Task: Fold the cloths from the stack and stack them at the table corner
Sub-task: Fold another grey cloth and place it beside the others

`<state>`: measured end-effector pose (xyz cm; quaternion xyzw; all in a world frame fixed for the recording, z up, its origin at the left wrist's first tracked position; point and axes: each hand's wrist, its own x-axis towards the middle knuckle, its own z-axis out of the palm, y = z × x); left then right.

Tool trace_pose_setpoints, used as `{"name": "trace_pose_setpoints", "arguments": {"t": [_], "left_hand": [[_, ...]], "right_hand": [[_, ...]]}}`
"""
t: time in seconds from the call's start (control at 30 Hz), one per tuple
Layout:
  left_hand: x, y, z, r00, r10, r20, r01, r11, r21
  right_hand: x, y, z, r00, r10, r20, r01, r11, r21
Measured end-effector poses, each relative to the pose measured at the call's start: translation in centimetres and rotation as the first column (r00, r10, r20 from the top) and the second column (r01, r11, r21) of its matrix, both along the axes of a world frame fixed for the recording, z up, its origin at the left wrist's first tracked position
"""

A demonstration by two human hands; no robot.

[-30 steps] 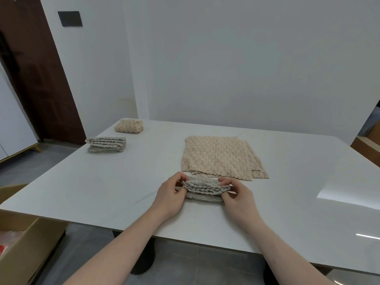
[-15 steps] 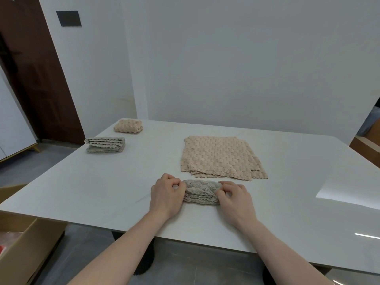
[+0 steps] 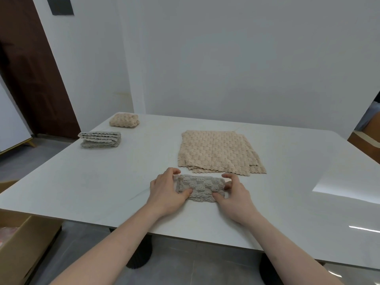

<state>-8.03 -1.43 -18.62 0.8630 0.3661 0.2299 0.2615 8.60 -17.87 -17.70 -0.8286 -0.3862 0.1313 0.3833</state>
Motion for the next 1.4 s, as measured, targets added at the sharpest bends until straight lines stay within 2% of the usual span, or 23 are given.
{"name": "trace_pose_setpoints", "arguments": {"t": [0.13,0.2,0.3,0.37,0.63,0.87,0.97,1.07,1.13,1.2,1.3,1.4], "left_hand": [[0.1,0.1,0.0,0.993,-0.051,-0.11,0.051,0.999,-0.001],[0.0,0.2,0.0,0.997,-0.064,-0.047,0.061,0.996,-0.062],[-0.4,0.7,-0.5,0.989,-0.07,0.127,0.091,0.982,-0.166],[-0.5,0.7,-0.8,0.982,-0.083,0.172,0.118,0.973,-0.199],[-0.2,-0.2,-1.2,0.982,-0.151,0.117,0.161,0.984,-0.081],[-0.4,-1.2,0.3,0.994,-0.066,0.087,0.068,0.998,-0.013],[-0.7,-1.7,0.5,0.994,-0.048,0.097,0.048,0.999,0.009],[-0.9,-2.0,0.3,0.971,-0.147,0.188,0.113,0.977,0.182],[-1.0,-2.2,0.1,0.958,-0.229,0.171,0.155,0.919,0.363],[-1.1,-2.5,-0.1,0.95,-0.275,0.147,0.181,0.872,0.455],[-1.1,-2.8,0.0,0.962,-0.244,0.124,0.169,0.886,0.432],[-1.0,-2.6,0.0,0.97,-0.221,0.098,0.163,0.897,0.41]], "right_hand": [[0.3,0.0,-0.1,0.997,0.015,0.072,-0.014,1.0,-0.014],[0.0,-0.1,-0.3,0.997,0.008,0.077,-0.009,1.0,0.017],[-0.2,-0.2,-0.4,0.999,0.004,0.036,-0.006,0.998,0.055],[-0.2,-0.2,-0.3,1.0,0.007,-0.014,-0.006,0.998,0.064],[-0.3,-0.1,-0.2,0.996,0.025,-0.08,-0.018,0.996,0.087],[-1.0,-0.3,-0.3,0.997,0.038,0.064,-0.043,0.996,0.075],[-1.1,-0.5,-0.3,0.987,0.065,0.146,-0.083,0.989,0.122],[-1.2,-0.6,-0.7,0.951,0.085,0.297,-0.151,0.967,0.204],[-1.2,-0.5,-1.1,0.923,0.077,0.376,-0.183,0.949,0.256],[-1.2,-0.5,-1.4,0.911,0.05,0.409,-0.173,0.947,0.269],[-1.2,-0.5,-1.4,0.922,-0.008,0.387,-0.106,0.957,0.271],[-1.1,-0.4,-1.4,0.921,0.002,0.39,-0.101,0.967,0.235]]}}
